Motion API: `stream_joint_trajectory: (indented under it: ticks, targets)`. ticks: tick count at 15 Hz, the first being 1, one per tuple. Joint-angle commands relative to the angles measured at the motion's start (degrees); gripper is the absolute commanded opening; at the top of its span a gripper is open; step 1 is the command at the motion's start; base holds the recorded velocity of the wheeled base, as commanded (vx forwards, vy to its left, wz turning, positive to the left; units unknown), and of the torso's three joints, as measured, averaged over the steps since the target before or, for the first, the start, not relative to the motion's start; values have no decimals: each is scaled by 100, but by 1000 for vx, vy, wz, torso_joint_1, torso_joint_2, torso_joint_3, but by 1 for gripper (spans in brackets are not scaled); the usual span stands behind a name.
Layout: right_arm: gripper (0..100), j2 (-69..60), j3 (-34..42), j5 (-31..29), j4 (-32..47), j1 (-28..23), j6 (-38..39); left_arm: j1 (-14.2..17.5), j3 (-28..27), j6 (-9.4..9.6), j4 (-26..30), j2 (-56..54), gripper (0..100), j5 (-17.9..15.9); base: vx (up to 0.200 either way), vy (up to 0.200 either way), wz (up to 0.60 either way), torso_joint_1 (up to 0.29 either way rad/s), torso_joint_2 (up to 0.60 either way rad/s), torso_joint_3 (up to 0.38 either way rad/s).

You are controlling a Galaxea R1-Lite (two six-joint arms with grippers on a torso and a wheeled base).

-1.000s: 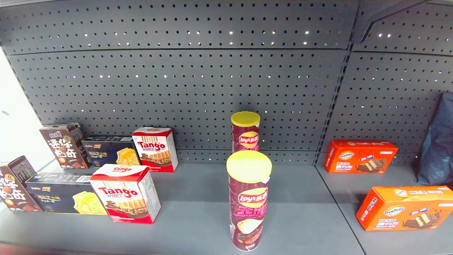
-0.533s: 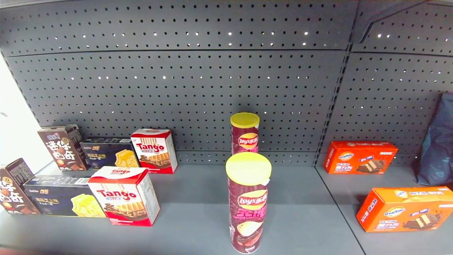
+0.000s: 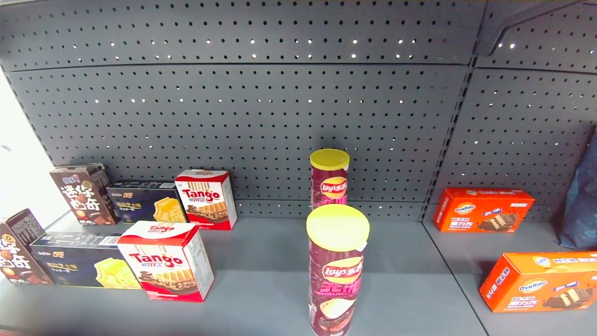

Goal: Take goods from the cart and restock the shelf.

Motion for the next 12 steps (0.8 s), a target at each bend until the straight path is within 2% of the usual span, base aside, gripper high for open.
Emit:
stream_joint_trajectory:
  ticks: [1,12]
  targets:
    - [100,7,0,-1,1,9,-2,5,2,0,-4,-2,100,-4,0,0,0,0,0,0]
    - [100,7,0,-1,1,9,-2,5,2,-9,-13,-2,100,-4,0,0,0,0,0,0]
